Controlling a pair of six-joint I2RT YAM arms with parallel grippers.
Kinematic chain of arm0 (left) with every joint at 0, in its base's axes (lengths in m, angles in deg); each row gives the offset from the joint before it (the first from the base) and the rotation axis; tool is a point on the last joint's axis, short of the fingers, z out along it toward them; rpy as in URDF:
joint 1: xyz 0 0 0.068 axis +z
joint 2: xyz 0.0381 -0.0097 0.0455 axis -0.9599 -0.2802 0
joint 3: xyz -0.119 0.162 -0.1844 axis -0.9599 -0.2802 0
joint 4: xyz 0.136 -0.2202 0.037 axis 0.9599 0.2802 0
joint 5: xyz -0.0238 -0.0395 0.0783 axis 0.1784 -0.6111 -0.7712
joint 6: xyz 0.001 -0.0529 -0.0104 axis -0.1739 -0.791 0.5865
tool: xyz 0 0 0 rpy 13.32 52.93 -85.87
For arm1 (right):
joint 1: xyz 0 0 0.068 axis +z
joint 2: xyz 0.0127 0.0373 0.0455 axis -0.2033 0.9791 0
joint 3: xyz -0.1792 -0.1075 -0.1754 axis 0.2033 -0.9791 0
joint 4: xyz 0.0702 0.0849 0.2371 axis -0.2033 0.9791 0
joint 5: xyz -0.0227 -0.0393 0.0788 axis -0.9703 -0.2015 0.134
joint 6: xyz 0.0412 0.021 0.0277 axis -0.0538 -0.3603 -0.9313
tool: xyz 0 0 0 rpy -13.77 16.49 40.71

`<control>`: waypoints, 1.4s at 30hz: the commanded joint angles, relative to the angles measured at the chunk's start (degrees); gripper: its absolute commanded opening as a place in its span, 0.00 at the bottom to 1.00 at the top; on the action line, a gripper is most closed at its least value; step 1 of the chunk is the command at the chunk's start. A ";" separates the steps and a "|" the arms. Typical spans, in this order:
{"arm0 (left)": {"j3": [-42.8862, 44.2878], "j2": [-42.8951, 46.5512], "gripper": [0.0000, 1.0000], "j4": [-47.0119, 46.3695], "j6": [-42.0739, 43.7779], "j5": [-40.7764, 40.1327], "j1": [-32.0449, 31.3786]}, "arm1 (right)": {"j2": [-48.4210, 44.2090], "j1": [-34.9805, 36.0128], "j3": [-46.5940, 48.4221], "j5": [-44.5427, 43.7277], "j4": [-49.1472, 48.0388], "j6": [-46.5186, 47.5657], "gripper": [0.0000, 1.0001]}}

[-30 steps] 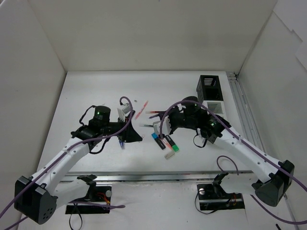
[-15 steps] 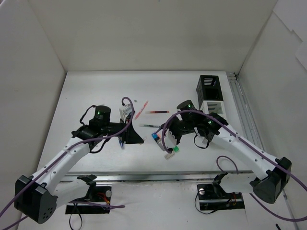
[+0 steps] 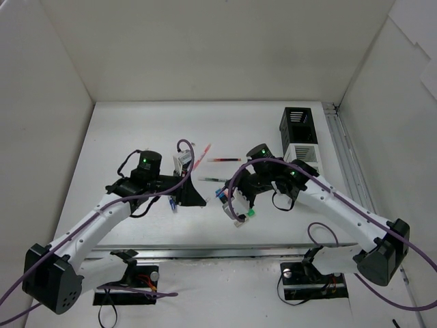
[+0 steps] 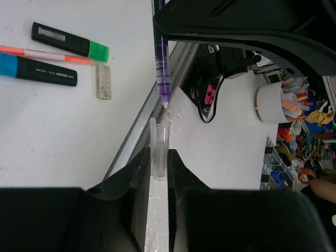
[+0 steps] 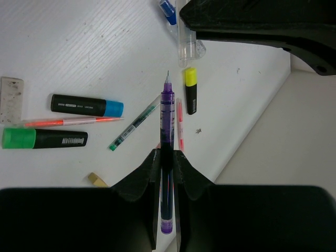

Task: Sort the stationery into containers
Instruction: Close the pen cap on the pen.

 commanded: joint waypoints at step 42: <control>2.59 -2.45 0.00 -1.47 -0.27 -1.79 -2.20 | 6.17 7.21 6.25 4.38 -0.29 -1.68 0.00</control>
